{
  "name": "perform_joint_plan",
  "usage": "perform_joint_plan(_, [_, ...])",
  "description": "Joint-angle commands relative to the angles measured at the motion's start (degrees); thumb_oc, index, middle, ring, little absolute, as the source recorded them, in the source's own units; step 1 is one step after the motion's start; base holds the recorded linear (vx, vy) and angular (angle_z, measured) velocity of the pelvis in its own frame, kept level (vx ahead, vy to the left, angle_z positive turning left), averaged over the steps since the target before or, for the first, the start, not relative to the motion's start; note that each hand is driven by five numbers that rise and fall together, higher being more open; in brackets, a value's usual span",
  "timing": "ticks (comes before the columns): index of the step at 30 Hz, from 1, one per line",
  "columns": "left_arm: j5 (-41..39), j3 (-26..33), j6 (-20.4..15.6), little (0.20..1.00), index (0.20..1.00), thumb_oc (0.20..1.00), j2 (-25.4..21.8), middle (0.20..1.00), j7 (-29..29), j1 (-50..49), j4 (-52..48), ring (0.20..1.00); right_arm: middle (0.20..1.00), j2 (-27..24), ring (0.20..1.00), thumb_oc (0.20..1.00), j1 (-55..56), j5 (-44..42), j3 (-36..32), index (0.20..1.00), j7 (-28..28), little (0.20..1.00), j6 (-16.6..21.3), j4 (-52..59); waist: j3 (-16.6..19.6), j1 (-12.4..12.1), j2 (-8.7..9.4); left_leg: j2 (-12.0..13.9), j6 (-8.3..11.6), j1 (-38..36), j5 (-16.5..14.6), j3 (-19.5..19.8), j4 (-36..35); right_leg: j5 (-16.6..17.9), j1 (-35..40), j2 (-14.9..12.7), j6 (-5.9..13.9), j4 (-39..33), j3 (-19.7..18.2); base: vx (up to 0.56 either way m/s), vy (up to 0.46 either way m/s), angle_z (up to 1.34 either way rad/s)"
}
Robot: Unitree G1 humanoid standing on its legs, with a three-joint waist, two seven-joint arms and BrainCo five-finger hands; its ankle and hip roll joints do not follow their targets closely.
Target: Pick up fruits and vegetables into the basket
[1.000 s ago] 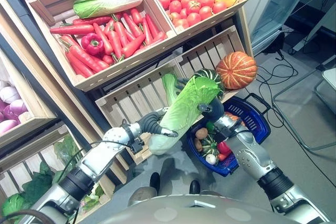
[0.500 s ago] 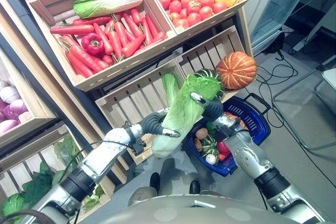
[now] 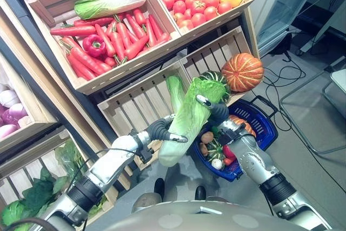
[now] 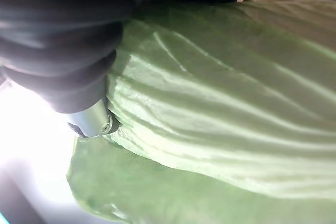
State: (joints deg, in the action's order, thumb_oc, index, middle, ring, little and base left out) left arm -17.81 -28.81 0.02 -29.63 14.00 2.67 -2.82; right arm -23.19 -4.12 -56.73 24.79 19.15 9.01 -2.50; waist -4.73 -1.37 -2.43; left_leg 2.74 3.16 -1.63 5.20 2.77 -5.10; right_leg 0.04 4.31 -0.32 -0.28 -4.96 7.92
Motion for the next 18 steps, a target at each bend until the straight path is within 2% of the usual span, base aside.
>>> perform_joint_plan(1, [3.6,6.5,-3.0,1.000,1.000,1.000,-1.3,1.000,-5.3,0.8,3.2,1.000,0.200,2.8,0.200,0.200,0.6,1.0,-4.2,0.200,-3.8,0.200,6.0,2.4,0.4,0.1,3.11,-2.7,-4.01,0.0,-4.2,-2.2,0.1,2.9,-2.1,-3.4,5.17,0.0,-3.0,0.00,0.000,0.00])
perform_joint_plan(6, [7.3,11.8,-4.5,1.000,1.000,1.000,-2.4,1.000,-11.4,-1.2,3.6,1.000,0.200,3.6,0.200,0.200,1.4,4.7,-9.9,0.200,-10.9,0.200,11.7,-0.4,-1.8,0.3,2.78,-2.8,-4.20,0.7,-4.1,-2.8,0.1,2.8,-3.2,-3.2,4.69,0.4,-3.1,-0.01,-0.022,-0.07])
perform_joint_plan(9, [8.0,14.6,-4.7,1.000,1.000,1.000,-3.0,1.000,-14.1,-0.9,3.5,1.000,0.200,3.1,0.200,0.200,0.1,7.3,-13.4,0.200,-14.6,0.200,14.6,-2.4,-4.5,0.3,2.38,-2.9,-4.21,2.0,-3.8,-3.0,0.5,2.2,-5.0,-3.2,4.33,2.1,-3.0,-0.12,-0.026,-0.09])
perform_joint_plan(11, [8.5,15.1,-4.8,1.000,1.000,1.000,-3.2,1.000,-15.1,-0.8,3.5,1.000,0.200,3.0,0.200,0.200,-0.3,7.7,-14.2,0.200,-15.3,0.200,15.2,-2.9,-5.2,0.3,2.30,-3.0,-4.21,2.4,-3.8,-3.0,0.8,2.1,-5.4,-3.2,4.25,2.6,-2.9,-0.09,-0.019,-0.03])
perform_joint_plan(18, [9.6,17.8,-8.4,1.000,1.000,1.000,-4.5,1.000,-25.8,4.7,4.1,1.000,0.200,-1.7,0.200,0.200,-8.6,14.2,-21.6,0.200,-27.0,0.200,20.6,-10.6,-14.7,0.3,1.47,-3.7,-3.46,10.2,-5.6,-3.6,11.0,-0.5,-12.3,-2.9,2.85,12.1,-2.4,-0.18,-0.034,-0.02])
